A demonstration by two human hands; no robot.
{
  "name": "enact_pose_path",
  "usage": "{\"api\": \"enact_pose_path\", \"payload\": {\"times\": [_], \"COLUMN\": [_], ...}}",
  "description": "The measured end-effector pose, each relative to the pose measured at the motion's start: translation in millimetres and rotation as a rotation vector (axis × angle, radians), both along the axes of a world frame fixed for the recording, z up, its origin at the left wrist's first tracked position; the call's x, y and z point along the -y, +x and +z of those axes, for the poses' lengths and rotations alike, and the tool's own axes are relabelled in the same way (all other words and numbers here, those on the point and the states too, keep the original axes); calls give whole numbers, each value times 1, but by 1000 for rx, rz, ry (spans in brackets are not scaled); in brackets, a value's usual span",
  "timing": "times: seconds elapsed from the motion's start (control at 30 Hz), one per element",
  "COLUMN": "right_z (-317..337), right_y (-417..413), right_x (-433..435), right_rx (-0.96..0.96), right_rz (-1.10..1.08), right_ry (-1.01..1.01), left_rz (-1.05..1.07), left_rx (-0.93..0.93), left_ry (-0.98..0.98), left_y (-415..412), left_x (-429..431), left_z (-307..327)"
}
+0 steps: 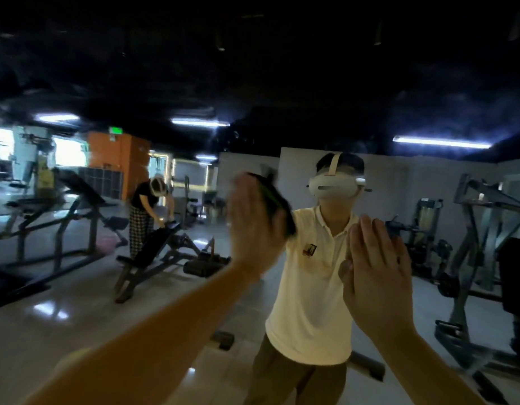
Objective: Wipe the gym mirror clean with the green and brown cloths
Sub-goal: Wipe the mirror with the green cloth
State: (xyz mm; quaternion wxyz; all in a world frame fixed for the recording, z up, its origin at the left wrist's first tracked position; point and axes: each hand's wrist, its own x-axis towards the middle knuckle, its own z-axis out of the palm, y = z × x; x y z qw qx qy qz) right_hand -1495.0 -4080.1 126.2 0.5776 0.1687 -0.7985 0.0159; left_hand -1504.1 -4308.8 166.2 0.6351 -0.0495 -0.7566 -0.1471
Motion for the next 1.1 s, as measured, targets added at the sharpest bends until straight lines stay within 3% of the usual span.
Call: {"api": "enact_pose_path", "payload": {"times": [0.07,0.13,0.17,0.23,0.33,0.47,0.57,0.6,0.67,0.77,0.83,0.9,0.97,1.1], "right_z": [1,1,2,3,1,-1,-1,0,0,1,2,4,6,17], "right_y": [-1,-2,-3,-5,-7,-12,-9,-8,-6,-7,-9,-9,-6,4], "right_x": [-1,-4,-7,-12,-14,-10,-10,-10,-11,-10,-9,-11,-14,-11], "right_rx": [-19,-40,-48,-54,-75,-95,-109,-106,-73,-50,-46,-46,-20,0], "right_rz": [25,43,48,42,26,5,-20,-21,-11,-1,16,7,-10,-17], "right_ry": [15,39,53,67,66,55,84,93,97,86,92,106,120,104], "left_rz": [-91,75,136,133,97,154,127,125,115,37,115,163,150,129], "left_rx": [195,188,159,169,221,157,110,111,106,129,130,119,114,115], "left_ry": [-402,-845,-934,-830,-324,-207,356,422,218,-314,-625,-771,-744,-319], "left_y": [4,-1,-1,-6,-7,-10,-15,-16,-15,-11,-14,-15,-13,-11], "left_x": [-41,-50,-45,-25,13,42,19,9,-14,-38,-32,-16,-2,46], "left_z": [-20,-44,-46,-41,-26,-18,6,12,8,-13,-20,-12,0,25]}}
